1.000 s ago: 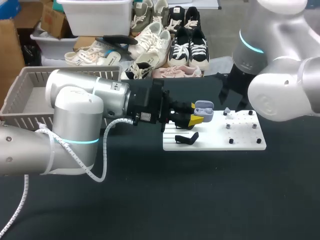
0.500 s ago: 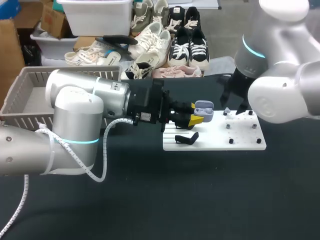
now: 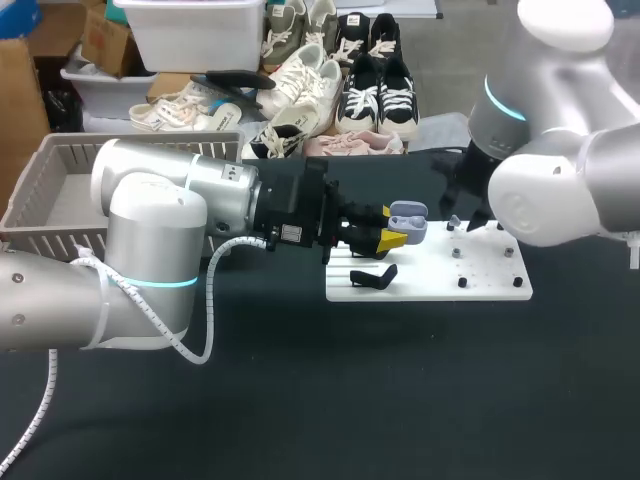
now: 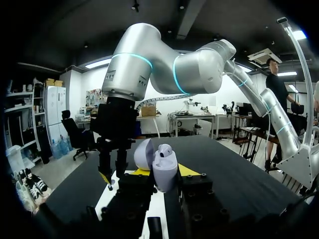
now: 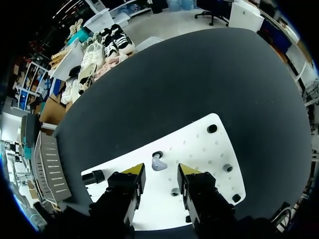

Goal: Pick up each earbud case from the left stands, insert the matching earbuds, close the lid, and place the case in the box.

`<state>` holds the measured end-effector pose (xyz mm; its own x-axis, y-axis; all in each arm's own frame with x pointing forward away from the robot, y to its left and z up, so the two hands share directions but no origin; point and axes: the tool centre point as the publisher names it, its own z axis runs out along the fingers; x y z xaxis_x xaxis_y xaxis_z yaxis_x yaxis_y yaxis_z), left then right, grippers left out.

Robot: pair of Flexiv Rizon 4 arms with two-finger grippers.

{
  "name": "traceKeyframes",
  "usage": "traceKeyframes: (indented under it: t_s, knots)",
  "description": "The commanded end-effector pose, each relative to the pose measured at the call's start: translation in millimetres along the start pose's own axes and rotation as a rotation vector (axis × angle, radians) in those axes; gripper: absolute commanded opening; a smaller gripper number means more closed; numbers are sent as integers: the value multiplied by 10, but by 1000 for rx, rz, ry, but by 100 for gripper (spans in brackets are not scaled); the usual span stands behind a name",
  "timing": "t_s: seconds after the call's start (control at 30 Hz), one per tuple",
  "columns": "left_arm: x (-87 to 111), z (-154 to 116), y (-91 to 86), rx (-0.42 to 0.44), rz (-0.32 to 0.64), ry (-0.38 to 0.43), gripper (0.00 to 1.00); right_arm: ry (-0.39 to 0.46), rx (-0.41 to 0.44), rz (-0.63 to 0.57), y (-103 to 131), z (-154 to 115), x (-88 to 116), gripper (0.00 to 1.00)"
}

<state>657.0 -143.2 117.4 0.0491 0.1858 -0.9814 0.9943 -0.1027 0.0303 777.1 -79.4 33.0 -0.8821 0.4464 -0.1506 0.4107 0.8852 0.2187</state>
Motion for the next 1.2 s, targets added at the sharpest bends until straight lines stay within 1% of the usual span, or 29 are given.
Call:
traceKeyframes:
  t_s: [0.03, 0.4, 0.67, 0.8, 0.9, 1.2]
  knots:
    - [1, -1, 6, 1, 0, -1, 0, 15, -8, -8, 10, 38, -13, 39]
    - [1, -1, 6, 1, 0, -1, 0, 24, -7, -21, 33, 75, -29, 34]
    - [1, -1, 6, 1, 0, -1, 0, 32, 1, -26, 46, 95, -42, 25]
    - [1, -1, 6, 1, 0, -1, 0, 37, 4, -28, 49, 104, -42, 7]
    - [1, -1, 6, 1, 0, -1, 0, 42, 7, -31, 51, 108, -42, 0]
    - [1, -1, 6, 1, 0, -1, 0, 50, 10, -33, 57, 96, -16, 0]
